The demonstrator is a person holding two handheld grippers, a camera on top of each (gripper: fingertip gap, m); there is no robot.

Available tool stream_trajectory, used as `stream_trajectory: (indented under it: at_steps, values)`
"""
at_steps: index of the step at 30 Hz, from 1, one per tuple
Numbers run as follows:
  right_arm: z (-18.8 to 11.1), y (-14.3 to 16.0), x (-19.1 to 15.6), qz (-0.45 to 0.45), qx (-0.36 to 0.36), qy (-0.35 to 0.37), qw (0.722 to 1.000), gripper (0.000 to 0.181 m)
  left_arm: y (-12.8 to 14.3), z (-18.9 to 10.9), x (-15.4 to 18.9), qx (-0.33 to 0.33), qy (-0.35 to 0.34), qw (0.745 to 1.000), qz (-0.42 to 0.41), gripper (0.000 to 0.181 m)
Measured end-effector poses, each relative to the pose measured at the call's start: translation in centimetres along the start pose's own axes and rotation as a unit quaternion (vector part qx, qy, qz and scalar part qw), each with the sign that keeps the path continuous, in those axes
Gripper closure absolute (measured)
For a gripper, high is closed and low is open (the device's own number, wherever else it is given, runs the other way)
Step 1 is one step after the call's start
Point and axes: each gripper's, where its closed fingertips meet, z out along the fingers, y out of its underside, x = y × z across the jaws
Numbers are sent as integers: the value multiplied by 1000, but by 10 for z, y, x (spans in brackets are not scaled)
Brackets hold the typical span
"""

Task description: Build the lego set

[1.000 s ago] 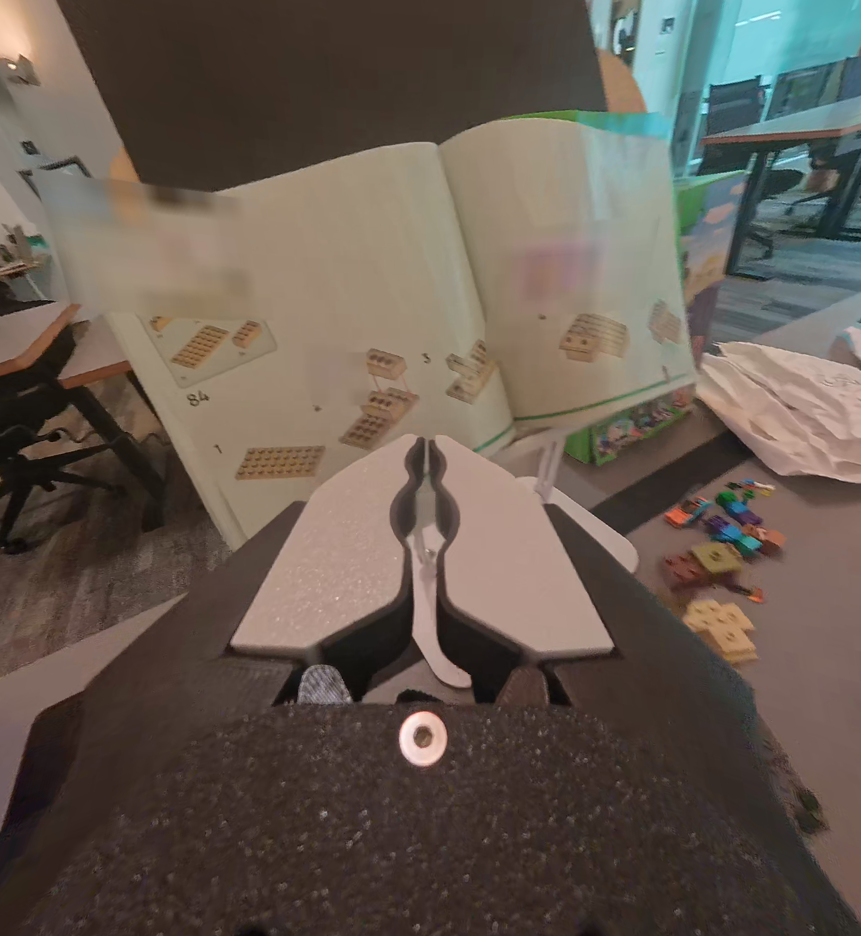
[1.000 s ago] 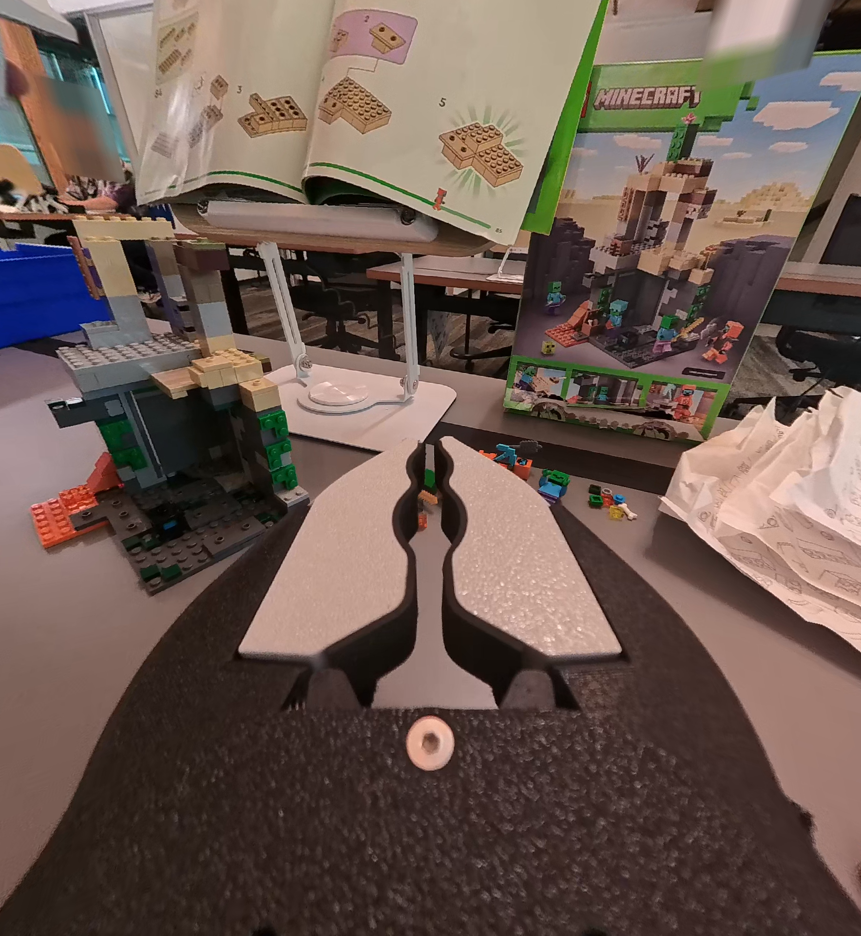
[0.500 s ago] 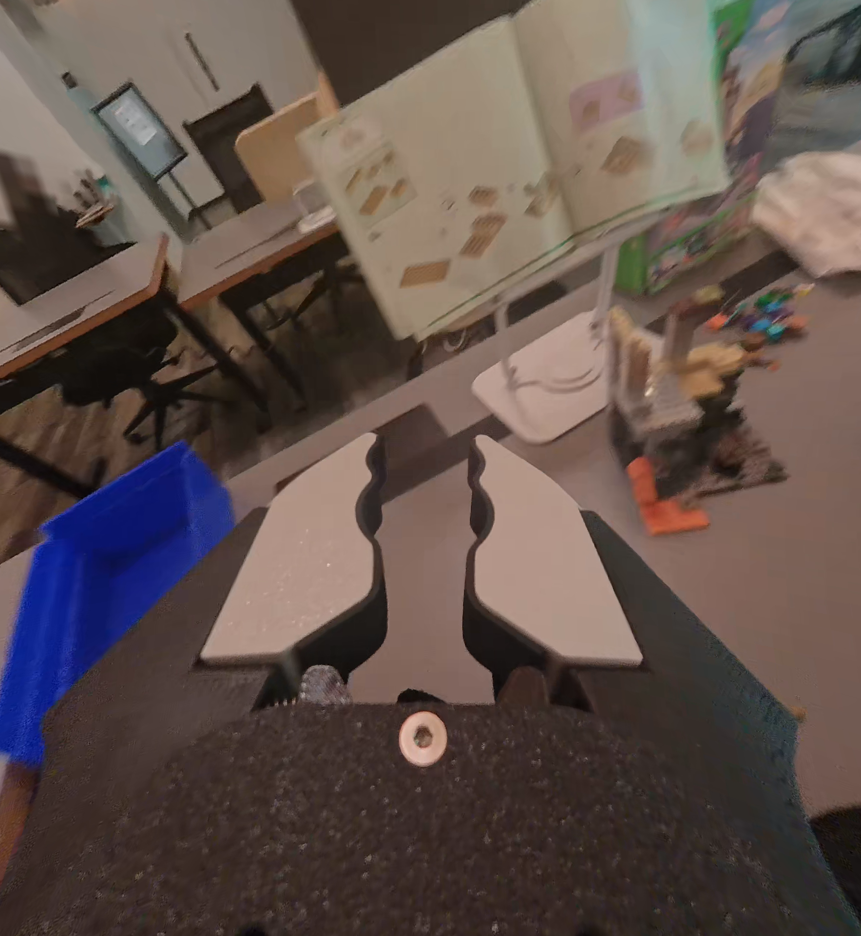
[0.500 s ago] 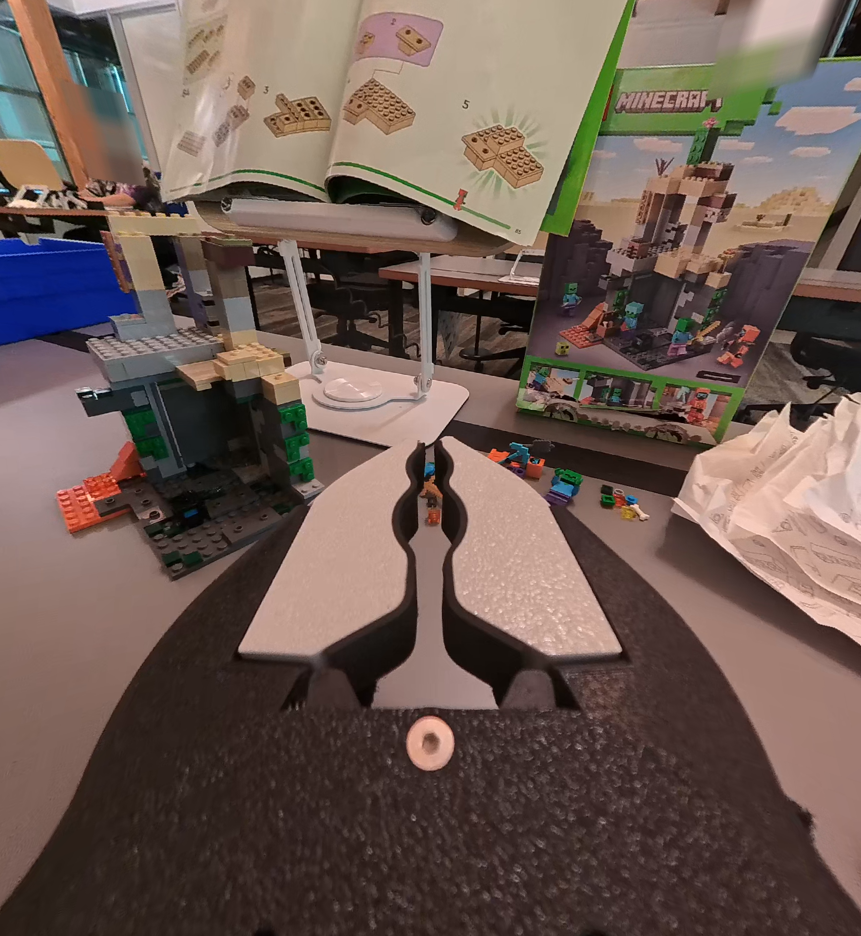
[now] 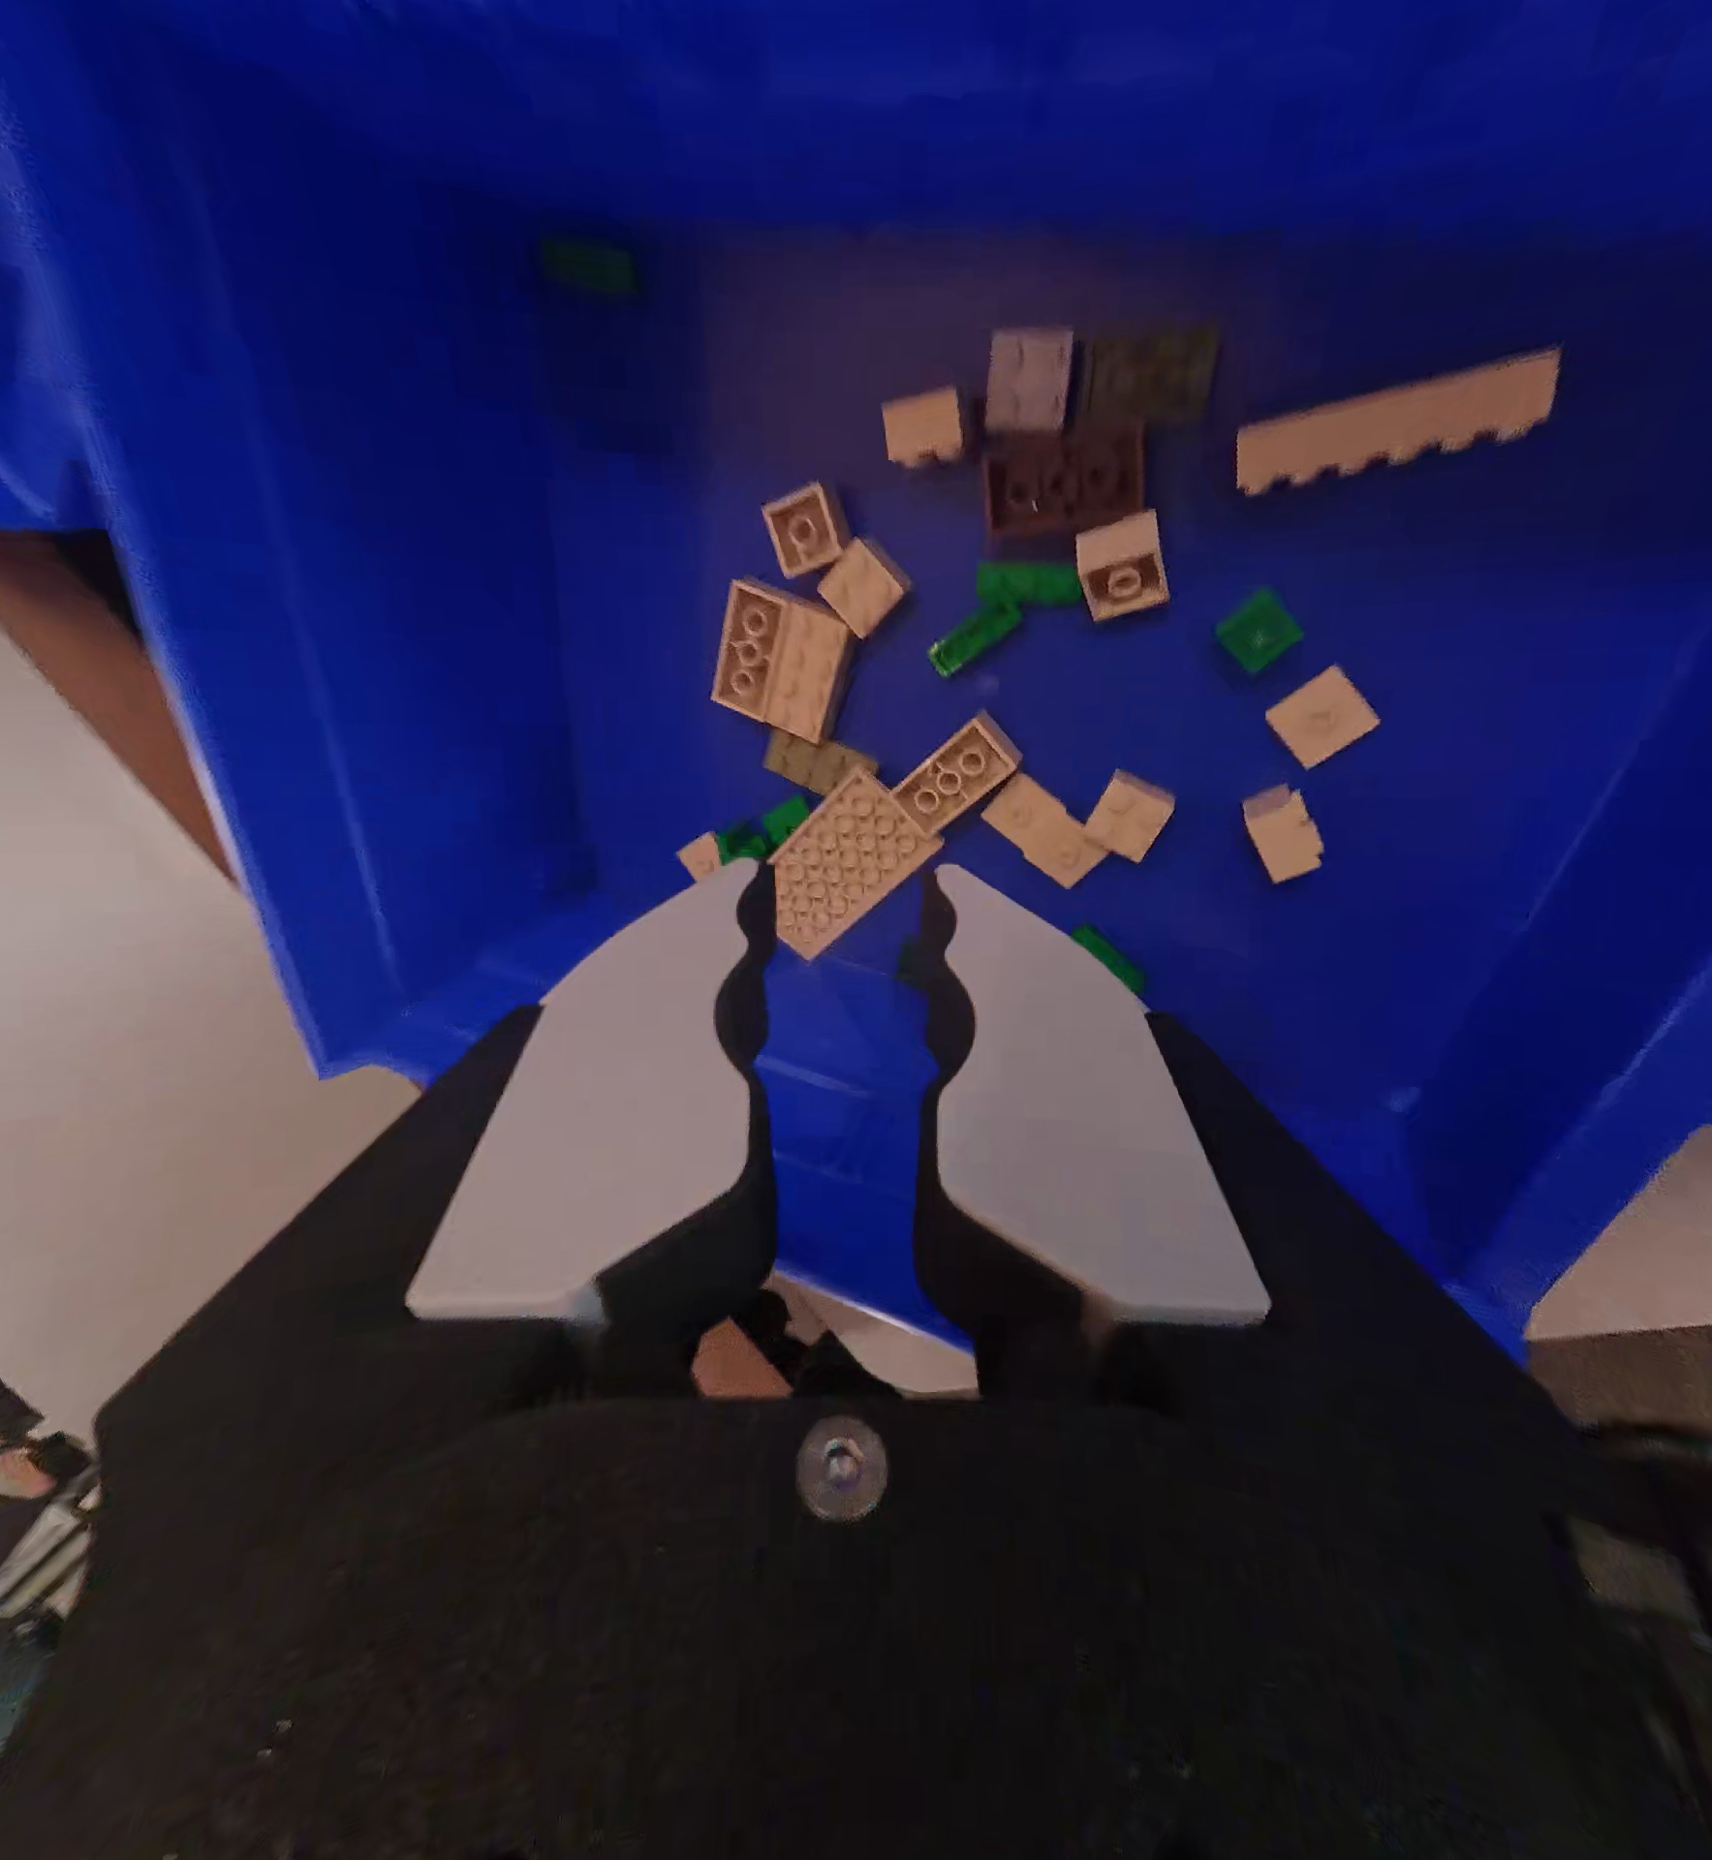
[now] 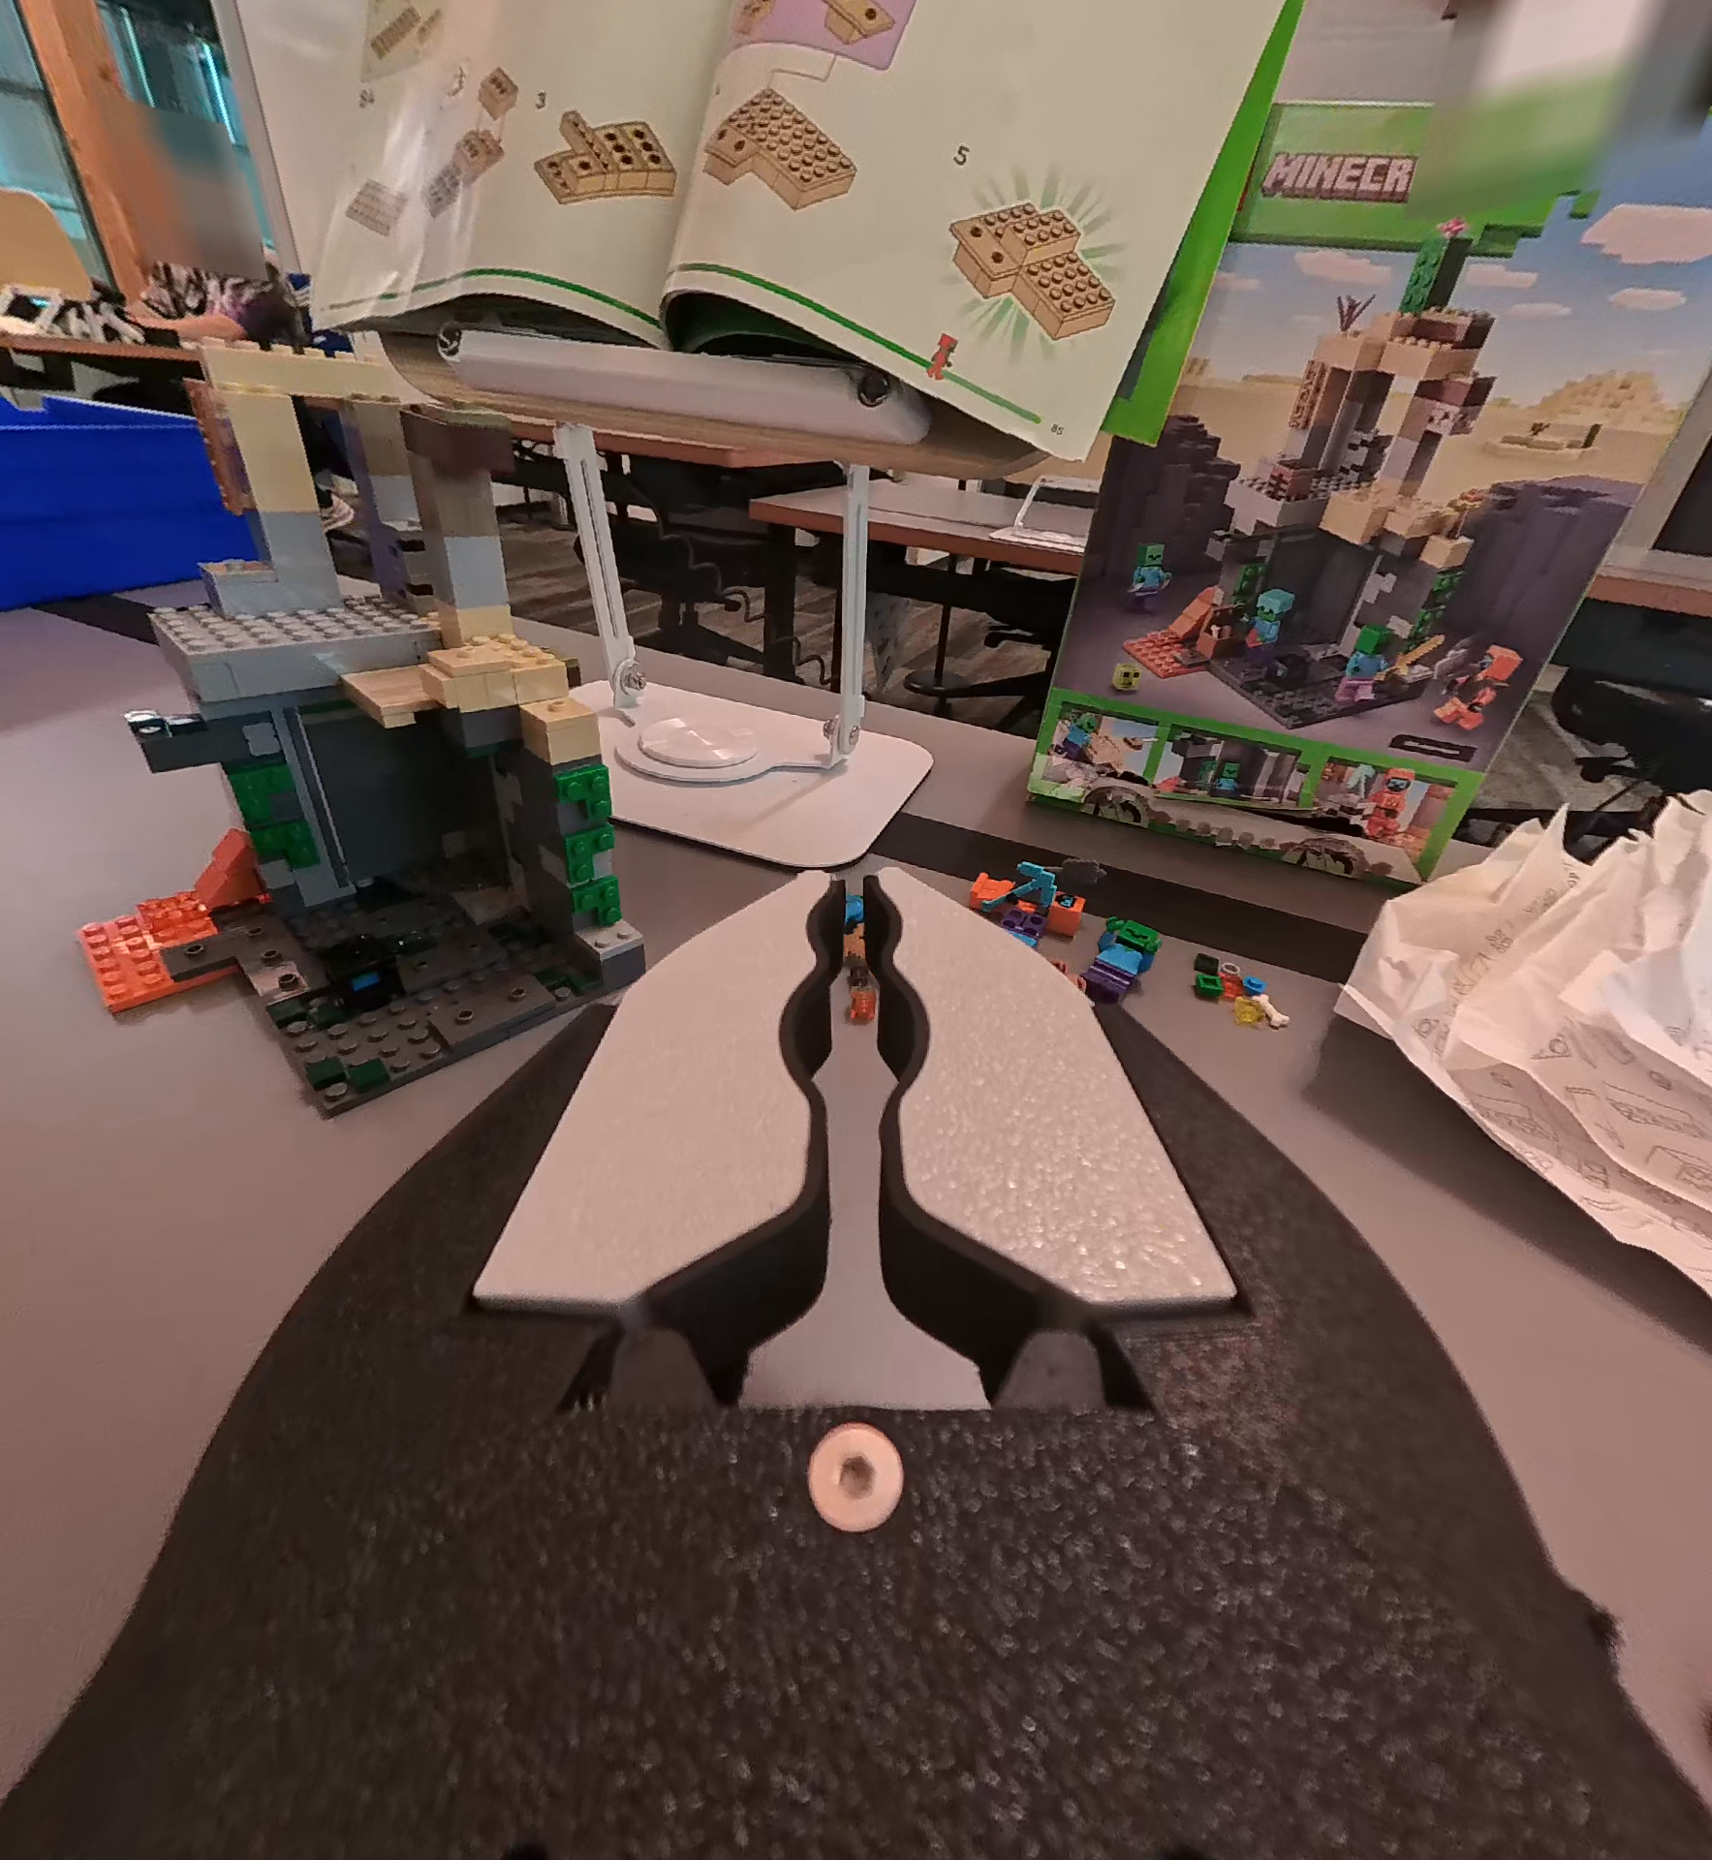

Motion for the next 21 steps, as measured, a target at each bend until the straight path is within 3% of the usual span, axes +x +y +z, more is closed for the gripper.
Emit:
stream_trajectory:
  at_steps: [6, 13, 20, 21]
  values:
    - [-1, 0, -2, -6, 1, 1, 1000, 178, 23, 40, 5, -93, 20, 990, 105, 136]
    - [0, 1, -5, -24, -2, -2, 1000, 178, 36, 68, 15, -154, 56, 969, 185, 125]
    - [-1, 1, -10, -36, -1, -11, 999, 178, 33, 70, 12, -151, 70, 964, 209, 146]
    - [-1, 1, -11, -38, -1, -12, 999, 178, 33, 68, 10, -149, 66, 965, 207, 178]
